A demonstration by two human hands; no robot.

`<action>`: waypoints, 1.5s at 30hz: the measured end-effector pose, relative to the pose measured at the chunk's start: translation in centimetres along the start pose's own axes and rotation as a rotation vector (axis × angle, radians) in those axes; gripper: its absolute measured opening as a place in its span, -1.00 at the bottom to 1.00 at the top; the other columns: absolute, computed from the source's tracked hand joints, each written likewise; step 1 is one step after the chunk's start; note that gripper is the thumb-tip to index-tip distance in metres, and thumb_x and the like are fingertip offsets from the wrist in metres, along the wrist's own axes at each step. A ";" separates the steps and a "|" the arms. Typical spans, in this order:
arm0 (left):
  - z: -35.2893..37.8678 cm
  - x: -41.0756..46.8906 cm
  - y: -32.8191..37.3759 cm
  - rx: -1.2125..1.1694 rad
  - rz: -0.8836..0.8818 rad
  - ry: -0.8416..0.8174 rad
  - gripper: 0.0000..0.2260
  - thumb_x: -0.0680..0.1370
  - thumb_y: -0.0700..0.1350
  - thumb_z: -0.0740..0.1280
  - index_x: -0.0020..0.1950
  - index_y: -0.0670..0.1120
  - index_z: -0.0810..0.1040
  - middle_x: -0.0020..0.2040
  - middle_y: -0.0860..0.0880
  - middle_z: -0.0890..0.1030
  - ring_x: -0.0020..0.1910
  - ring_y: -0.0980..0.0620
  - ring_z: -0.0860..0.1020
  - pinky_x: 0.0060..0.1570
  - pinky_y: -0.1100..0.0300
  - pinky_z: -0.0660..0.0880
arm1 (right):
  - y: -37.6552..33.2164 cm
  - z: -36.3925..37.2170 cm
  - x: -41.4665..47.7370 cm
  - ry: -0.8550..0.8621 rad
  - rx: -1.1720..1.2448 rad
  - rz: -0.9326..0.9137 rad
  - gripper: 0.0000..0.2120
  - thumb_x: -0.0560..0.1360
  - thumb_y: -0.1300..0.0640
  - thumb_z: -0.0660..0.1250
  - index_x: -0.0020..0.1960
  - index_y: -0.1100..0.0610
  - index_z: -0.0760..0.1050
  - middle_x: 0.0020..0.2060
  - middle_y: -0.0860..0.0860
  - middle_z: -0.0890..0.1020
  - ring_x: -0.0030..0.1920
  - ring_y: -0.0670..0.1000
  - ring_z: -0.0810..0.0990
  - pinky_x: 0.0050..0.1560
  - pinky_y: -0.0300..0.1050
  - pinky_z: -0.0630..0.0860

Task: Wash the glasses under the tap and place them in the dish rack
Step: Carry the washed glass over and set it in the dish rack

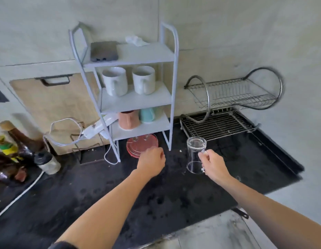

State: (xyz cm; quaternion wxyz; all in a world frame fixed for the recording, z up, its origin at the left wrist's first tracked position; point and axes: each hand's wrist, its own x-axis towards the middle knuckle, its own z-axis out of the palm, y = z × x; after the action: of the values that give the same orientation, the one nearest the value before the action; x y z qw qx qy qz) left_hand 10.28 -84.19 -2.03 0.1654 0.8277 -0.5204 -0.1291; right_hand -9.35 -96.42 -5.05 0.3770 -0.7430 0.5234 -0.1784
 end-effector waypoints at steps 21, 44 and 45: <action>8.3 29.3 26.0 0.215 0.090 0.155 -0.62 0.64 0.07 0.07 0.38 -0.07 0.39 0.37 -0.12 0.39 0.38 -0.13 0.33 0.38 -0.07 0.26 | 16.6 -18.8 34.8 0.034 -0.033 0.112 -0.63 0.64 0.05 0.15 -0.01 0.36 0.53 0.05 0.22 0.60 0.09 0.23 0.56 0.04 -0.03 0.41; 11.8 30.7 26.0 0.412 0.014 0.417 -0.65 0.62 0.01 0.08 -0.19 -0.07 0.57 -0.32 0.01 0.55 -0.39 -0.03 0.49 -0.44 0.10 0.42 | 20.7 -16.5 48.0 -0.037 -0.187 -0.086 -0.58 0.56 -0.01 0.13 -0.15 0.32 0.56 -0.14 0.28 0.61 -0.07 0.27 0.57 -0.09 0.04 0.45; 11.8 30.7 25.9 0.413 0.015 0.416 -0.65 0.62 0.01 0.08 -0.20 -0.07 0.57 -0.33 0.01 0.55 -0.39 -0.03 0.49 -0.45 0.11 0.41 | 20.2 -16.9 47.2 -0.032 -0.184 -0.046 -0.60 0.54 -0.04 0.17 -0.12 0.31 0.54 -0.13 0.27 0.60 -0.06 0.28 0.57 -0.10 0.04 0.45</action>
State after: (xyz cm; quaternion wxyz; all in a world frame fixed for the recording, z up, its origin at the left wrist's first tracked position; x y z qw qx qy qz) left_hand -2.47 -124.04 -3.43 0.0977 0.8486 -0.4968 0.1532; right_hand -15.18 -149.22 -15.24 0.3112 -0.7891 0.5144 -0.1259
